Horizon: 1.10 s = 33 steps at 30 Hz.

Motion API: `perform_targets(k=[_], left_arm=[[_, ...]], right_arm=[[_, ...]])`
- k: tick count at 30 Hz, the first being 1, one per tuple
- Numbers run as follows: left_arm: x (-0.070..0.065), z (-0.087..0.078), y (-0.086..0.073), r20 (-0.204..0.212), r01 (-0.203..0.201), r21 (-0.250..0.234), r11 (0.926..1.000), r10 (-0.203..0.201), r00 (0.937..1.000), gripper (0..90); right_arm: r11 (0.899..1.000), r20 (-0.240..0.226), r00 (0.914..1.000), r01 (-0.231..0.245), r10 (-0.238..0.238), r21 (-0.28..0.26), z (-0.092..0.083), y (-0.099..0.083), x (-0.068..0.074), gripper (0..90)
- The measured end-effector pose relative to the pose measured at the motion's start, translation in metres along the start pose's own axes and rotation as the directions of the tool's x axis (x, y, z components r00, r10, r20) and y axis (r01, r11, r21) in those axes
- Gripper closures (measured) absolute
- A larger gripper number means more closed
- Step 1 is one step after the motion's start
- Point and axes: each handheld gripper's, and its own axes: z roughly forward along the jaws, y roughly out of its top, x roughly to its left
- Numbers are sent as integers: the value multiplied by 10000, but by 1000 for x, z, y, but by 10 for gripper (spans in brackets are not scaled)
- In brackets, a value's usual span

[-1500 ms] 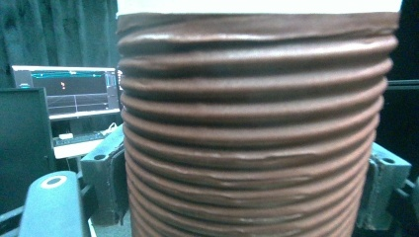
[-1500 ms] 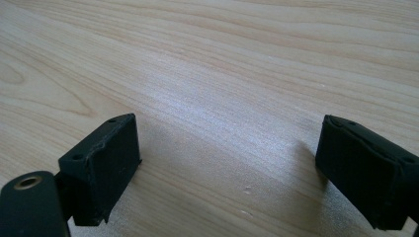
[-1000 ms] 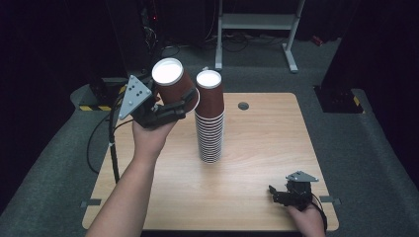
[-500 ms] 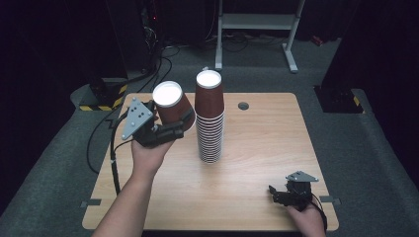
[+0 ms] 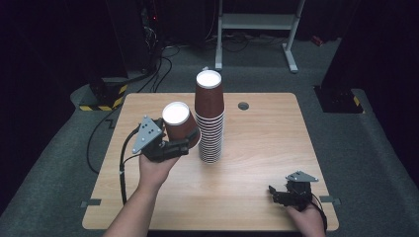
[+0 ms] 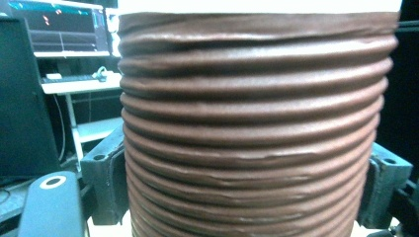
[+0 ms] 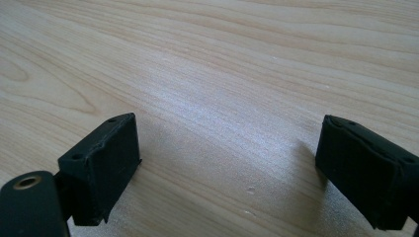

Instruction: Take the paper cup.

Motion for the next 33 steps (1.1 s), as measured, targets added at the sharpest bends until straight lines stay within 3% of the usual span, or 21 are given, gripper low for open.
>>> perform_targets(k=[15, 25, 33], left_arm=[[-20, 13, -55, 854, 212, 1037, 9944, -301, 9959, 166], [-33, 25, -85, 1359, 225, 1947, 9806, -496, 9895, 166], [-47, 39, -97, 1824, 155, 2411, 9704, -610, 9813, 166]], right_arm=[[10000, -32, 10000, 34, -34, 6, 0, 0, 0, 94], [10000, -37, 10000, 50, -50, 13, -1, 0, 0, 94], [9998, -92, 9998, 184, -184, -13, -1, -1, 2, 99]])
